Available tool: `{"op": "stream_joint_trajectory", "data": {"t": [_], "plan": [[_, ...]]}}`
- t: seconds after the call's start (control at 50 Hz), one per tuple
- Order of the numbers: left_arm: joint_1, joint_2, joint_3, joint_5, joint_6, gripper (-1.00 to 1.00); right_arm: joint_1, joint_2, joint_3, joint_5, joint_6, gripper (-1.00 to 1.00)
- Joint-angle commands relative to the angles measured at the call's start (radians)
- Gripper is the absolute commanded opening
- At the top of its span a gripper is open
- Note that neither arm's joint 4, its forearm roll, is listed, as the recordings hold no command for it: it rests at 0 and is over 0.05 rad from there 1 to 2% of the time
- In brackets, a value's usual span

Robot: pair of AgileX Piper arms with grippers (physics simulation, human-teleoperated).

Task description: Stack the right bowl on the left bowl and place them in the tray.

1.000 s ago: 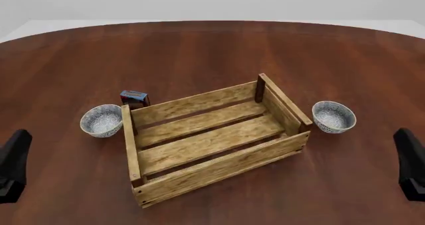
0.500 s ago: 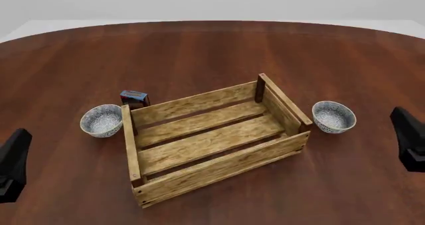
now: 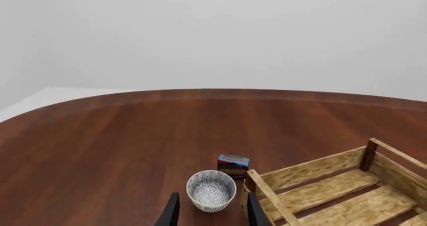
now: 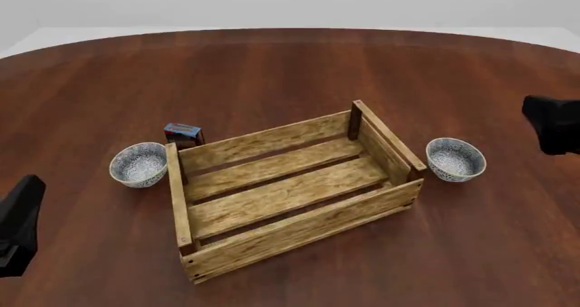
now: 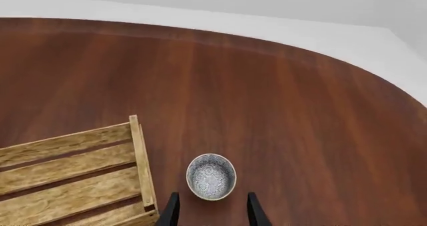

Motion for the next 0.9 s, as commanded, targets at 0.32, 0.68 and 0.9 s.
{"op": "stream_joint_trajectory", "data": {"t": [0.32,0.68,0.9], "plan": [[0.010,-0.005,-0.006,0.013,0.023,1.00,0.011,0.369,-0.310,0.221,-0.042,1.00],[0.002,-0.006,-0.009,0.015,0.009,1.00,-0.070,0.518,-0.378,0.229,-0.116,1.00],[0.003,-0.006,-0.007,0.025,0.005,1.00,-0.074,0.599,-0.379,0.197,-0.122,1.00]]}}
